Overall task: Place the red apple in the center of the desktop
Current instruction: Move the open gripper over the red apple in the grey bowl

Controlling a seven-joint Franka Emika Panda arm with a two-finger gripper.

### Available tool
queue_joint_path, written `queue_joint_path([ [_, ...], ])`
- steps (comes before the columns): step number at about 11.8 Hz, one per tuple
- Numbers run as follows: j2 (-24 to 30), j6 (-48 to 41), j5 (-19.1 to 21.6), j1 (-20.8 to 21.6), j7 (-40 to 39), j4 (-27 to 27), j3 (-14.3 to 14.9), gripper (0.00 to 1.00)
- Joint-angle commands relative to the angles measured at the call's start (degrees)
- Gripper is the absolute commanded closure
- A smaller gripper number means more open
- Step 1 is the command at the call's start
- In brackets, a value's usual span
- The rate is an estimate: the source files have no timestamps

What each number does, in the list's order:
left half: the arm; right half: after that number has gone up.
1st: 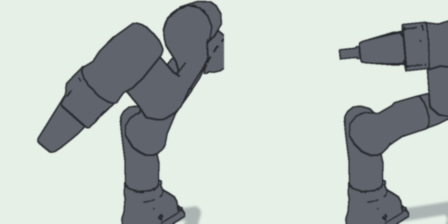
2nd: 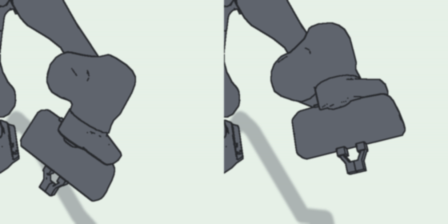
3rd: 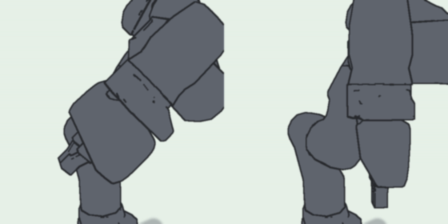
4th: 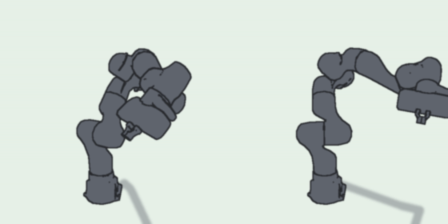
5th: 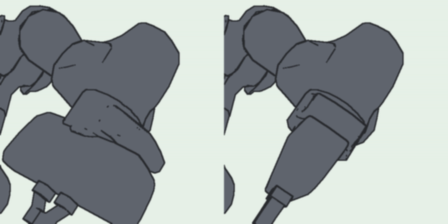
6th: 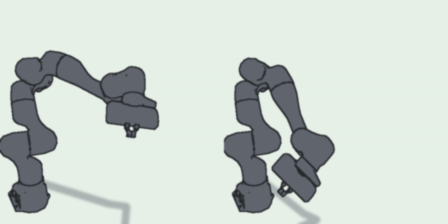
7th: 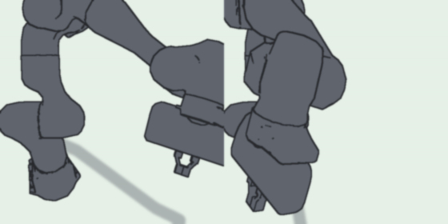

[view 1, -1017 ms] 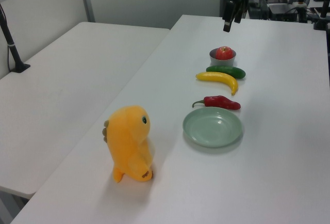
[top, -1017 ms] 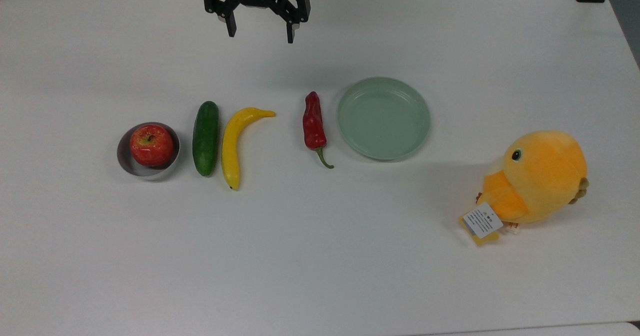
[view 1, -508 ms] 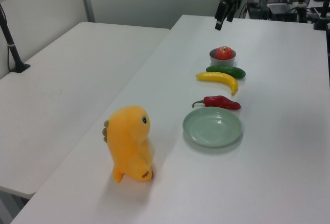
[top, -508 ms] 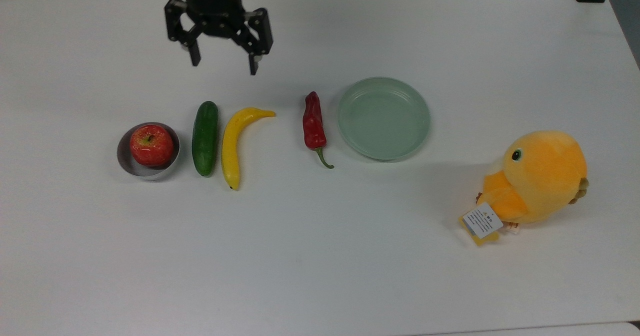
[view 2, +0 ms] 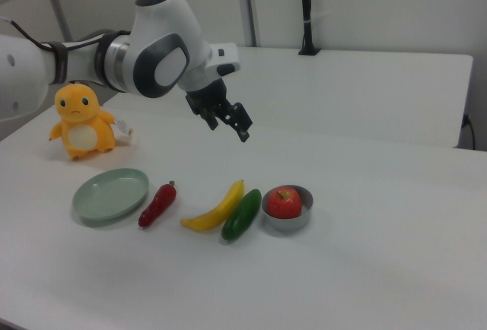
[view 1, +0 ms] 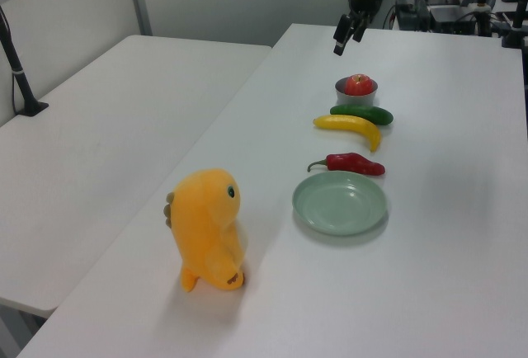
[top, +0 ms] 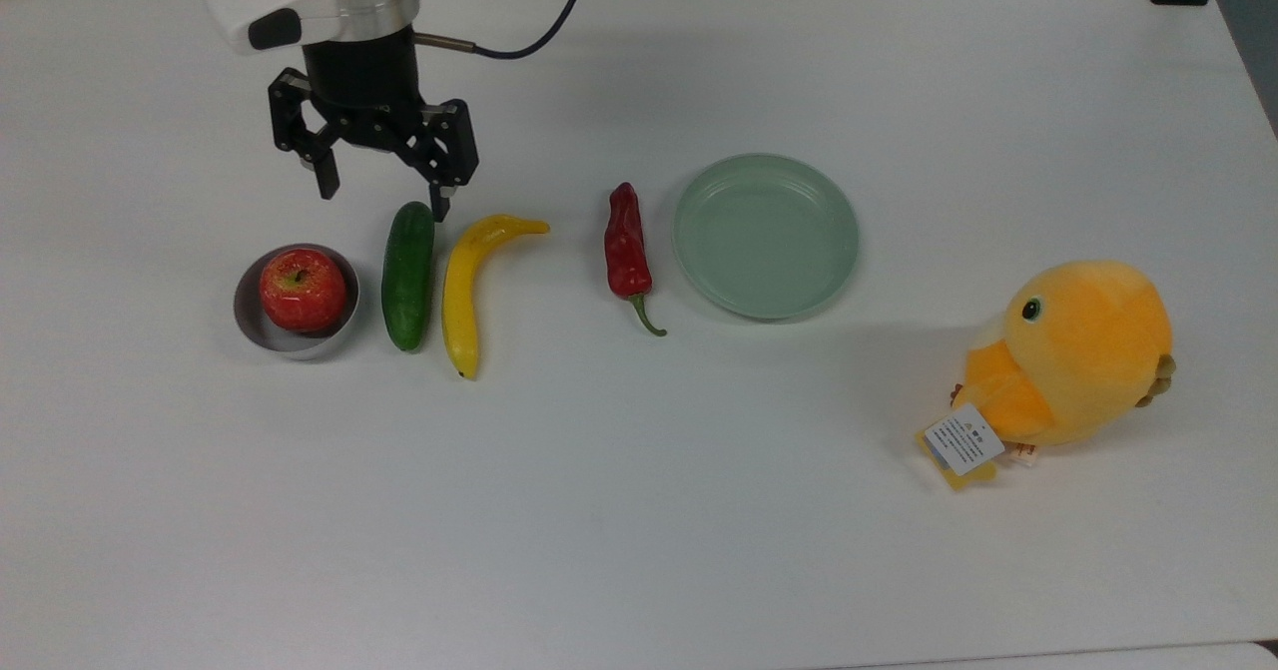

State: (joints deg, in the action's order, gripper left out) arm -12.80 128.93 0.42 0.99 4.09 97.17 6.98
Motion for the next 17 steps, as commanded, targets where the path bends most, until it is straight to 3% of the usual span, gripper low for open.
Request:
queue_joint_path([
  [1, -0.99, 0.45, -1.30, -1.86, -3.11, -0.75, 0.67, 0.00],
  [9, -6.70, 0.53, -2.53, -3.54, -6.99, -0.22, 5.15, 0.00],
  [17, -12.33, 6.77, -2.53, -3.71, -8.05, 0.04, 5.59, 0.00],
])
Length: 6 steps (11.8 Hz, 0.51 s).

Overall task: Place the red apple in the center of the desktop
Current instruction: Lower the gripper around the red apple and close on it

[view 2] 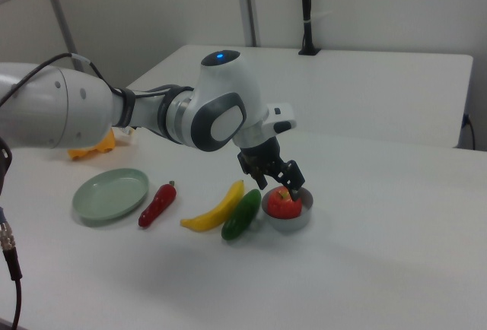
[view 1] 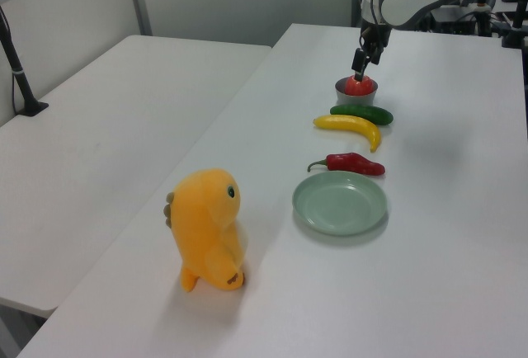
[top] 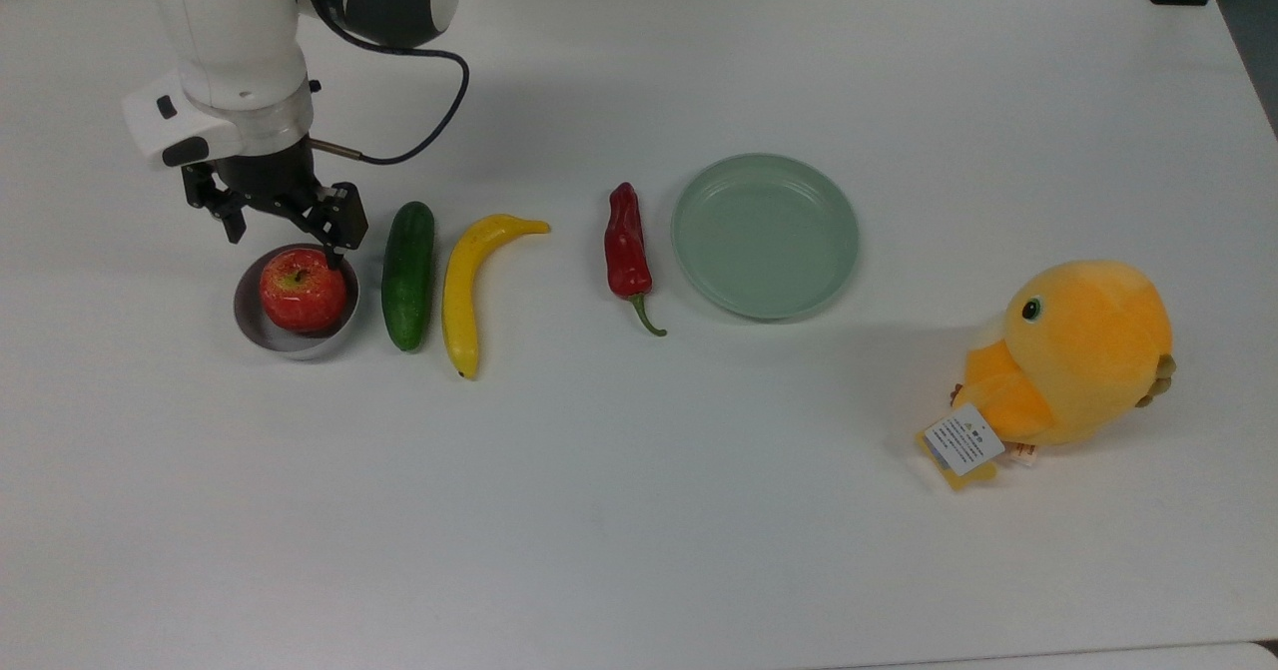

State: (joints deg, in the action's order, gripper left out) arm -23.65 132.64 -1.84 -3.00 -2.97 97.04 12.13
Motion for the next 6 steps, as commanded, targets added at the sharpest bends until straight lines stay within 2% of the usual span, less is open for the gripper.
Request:
queue_joint_path([
  [1, -1.75, 3.06, -0.36, 0.28, -1.16, 0.08, 0.44, 0.00],
  [6, -3.41, 5.25, -0.53, 0.36, -1.24, -0.01, 0.44, 0.00],
])
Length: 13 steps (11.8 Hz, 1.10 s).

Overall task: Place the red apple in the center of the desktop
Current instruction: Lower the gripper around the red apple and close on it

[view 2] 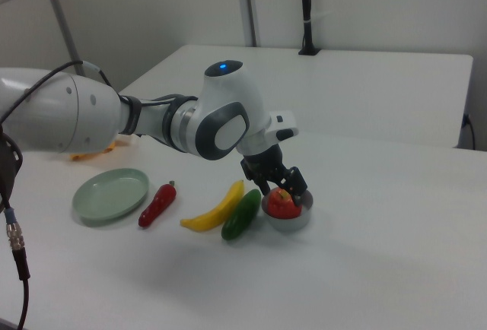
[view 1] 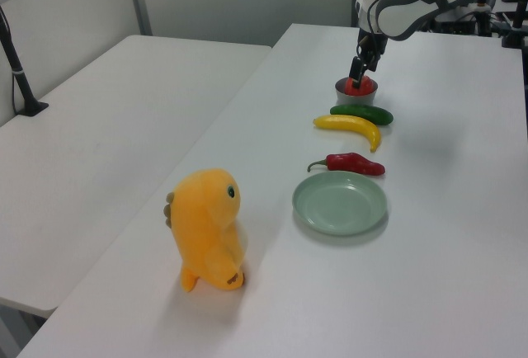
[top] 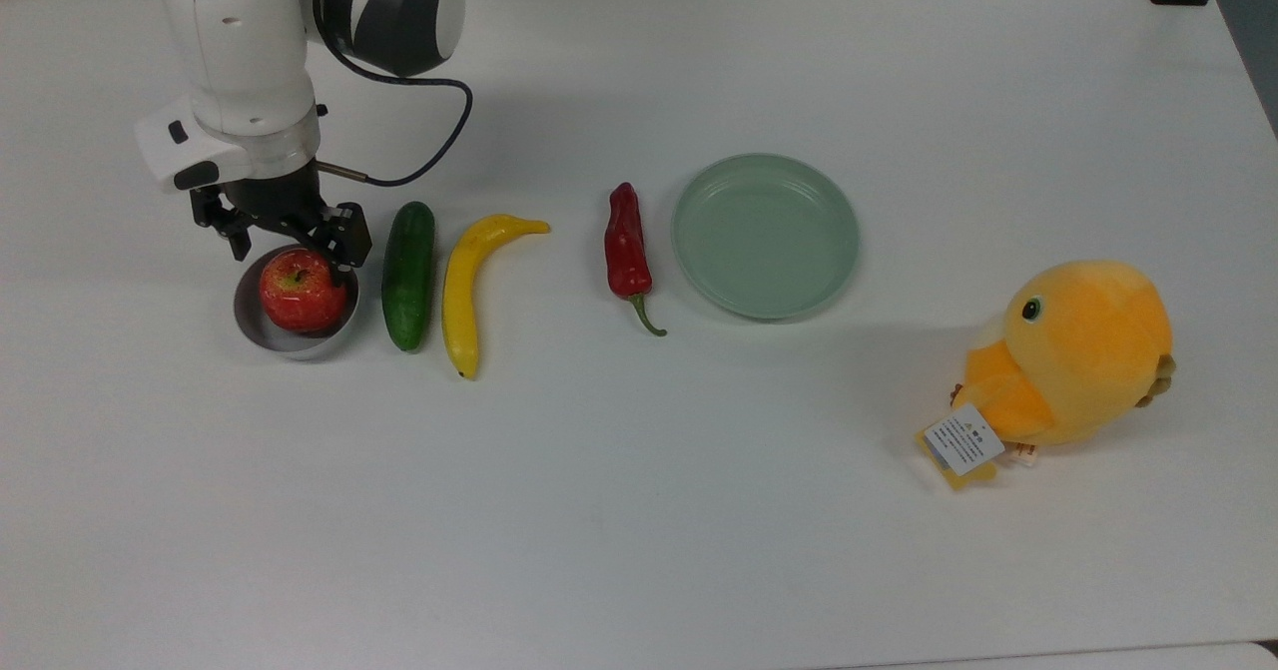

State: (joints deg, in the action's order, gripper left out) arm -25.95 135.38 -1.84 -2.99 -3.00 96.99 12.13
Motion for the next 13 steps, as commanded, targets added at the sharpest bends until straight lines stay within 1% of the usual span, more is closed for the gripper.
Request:
queue_joint_path([
  [1, -1.30, 2.61, -0.54, 0.36, -1.21, 0.04, 0.43, 0.18],
  [2, -1.39, 2.87, -0.19, 0.27, -1.04, 0.04, 0.43, 0.46],
  [3, -1.47, 2.96, -0.18, 0.36, -1.04, 0.04, 0.43, 0.49],
  [4, -1.47, 3.39, -0.18, 0.36, -1.04, 0.04, 0.43, 0.60],
  [5, -1.47, 3.57, -0.18, 0.36, -1.04, 0.04, 0.43, 0.62],
  [8, -0.69, 3.57, 0.25, 0.27, -0.25, -0.31, 0.52, 0.62],
  [11, 2.56, 2.79, 0.52, 0.88, 0.89, -0.31, 0.43, 0.62],
  [13, 4.93, 2.43, 0.52, 1.32, 2.56, -0.23, -0.26, 0.61],
])
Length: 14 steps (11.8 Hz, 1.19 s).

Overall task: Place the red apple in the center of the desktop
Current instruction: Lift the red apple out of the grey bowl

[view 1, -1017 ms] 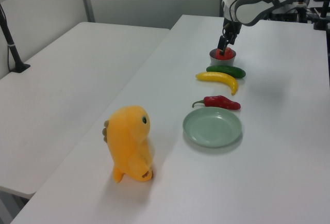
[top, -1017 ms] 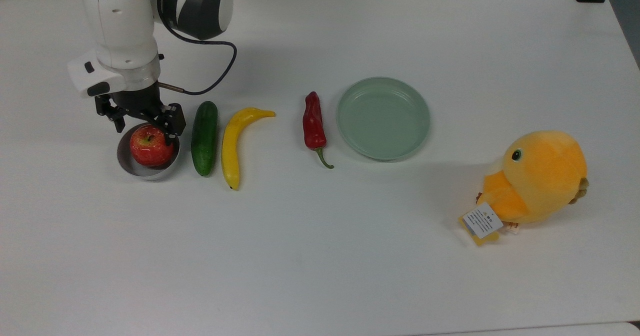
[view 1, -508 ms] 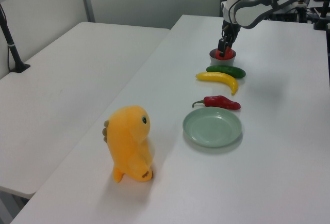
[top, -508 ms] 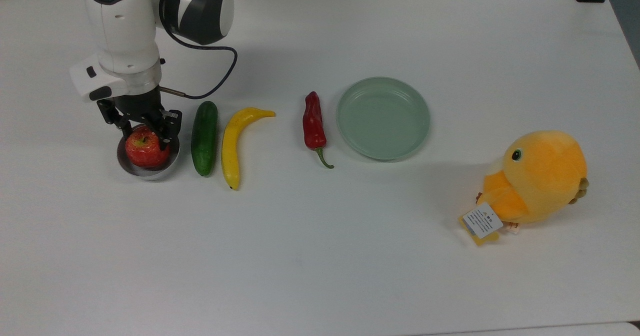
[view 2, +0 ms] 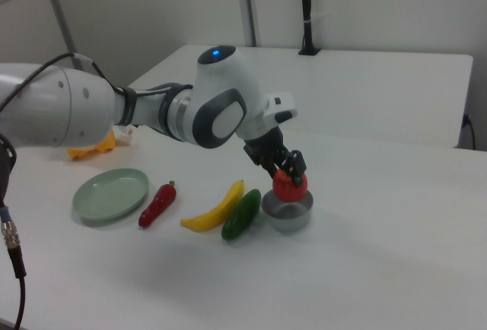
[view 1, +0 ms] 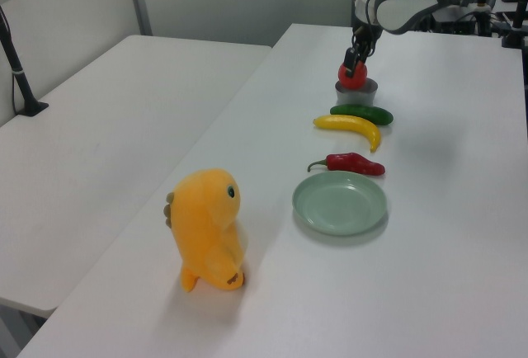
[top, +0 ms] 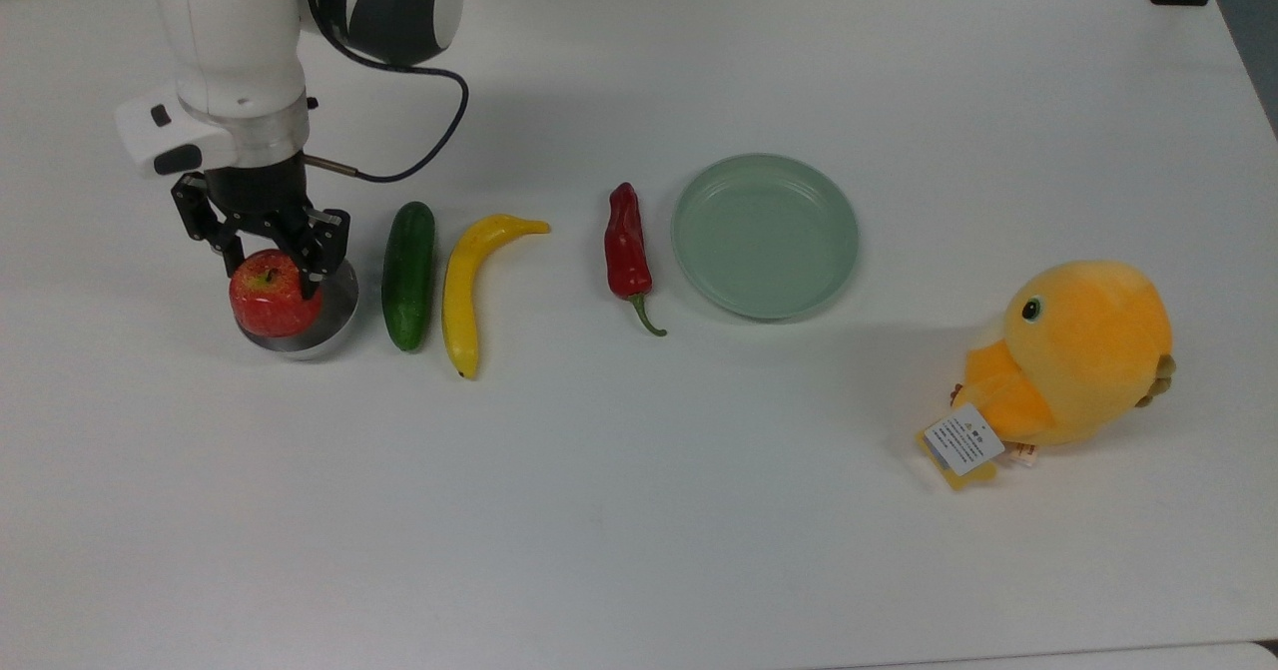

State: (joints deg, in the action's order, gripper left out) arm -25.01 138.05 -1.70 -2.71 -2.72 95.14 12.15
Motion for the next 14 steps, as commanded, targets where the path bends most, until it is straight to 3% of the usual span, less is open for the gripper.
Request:
queue_joint_path([
  [1, 5.31, -1.89, 0.38, 2.00, 2.97, 1.62, -0.80, 0.61],
  [6, 11.63, -18.30, 0.29, 9.29, 2.28, 2.32, -1.60, 0.59],
  [9, 16.82, -21.85, -0.06, 13.42, 1.22, 7.76, -1.60, 0.59],
  [14, 11.85, -20.45, -0.32, 14.32, 1.93, 7.87, -3.27, 0.59],
])
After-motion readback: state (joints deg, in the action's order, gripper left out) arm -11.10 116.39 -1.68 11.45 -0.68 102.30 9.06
